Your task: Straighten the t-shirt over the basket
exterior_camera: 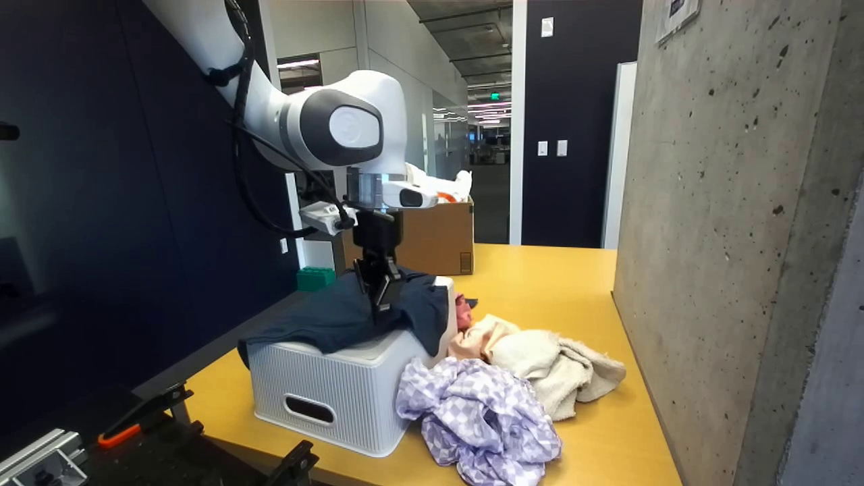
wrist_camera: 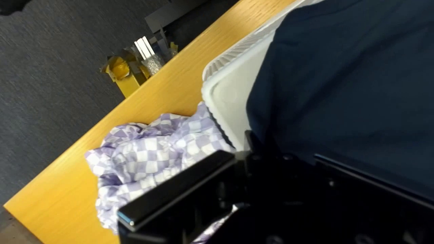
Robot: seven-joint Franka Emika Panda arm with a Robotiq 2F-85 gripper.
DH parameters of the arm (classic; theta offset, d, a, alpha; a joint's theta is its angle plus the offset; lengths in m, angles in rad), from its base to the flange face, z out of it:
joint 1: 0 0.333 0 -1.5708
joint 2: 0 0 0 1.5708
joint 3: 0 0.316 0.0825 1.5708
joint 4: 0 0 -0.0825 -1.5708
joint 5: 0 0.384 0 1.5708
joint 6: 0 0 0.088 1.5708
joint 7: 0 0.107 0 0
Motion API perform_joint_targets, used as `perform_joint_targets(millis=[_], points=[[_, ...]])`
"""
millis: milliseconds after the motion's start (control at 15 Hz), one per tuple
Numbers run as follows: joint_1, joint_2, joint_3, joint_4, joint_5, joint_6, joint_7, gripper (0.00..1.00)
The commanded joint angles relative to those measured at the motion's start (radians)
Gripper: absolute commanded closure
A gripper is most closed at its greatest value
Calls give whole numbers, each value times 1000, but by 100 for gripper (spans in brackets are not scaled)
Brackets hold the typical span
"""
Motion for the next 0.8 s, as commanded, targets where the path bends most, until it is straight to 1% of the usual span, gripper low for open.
perform_joint_targets(millis=[0,267,333,400,600,733], points=[[-29,-32,-38,-43,-48,-10,32,99],[-69,-6,-79,-38,-63,-4,41,99],[-82,-3,-78,-35,-51,-1,32,72],[-89,-3,-78,-33,-48,-3,28,71],[-111,-9,-66,-40,-29,-15,9,49],[-119,-28,-54,-54,-25,-40,-30,36]])
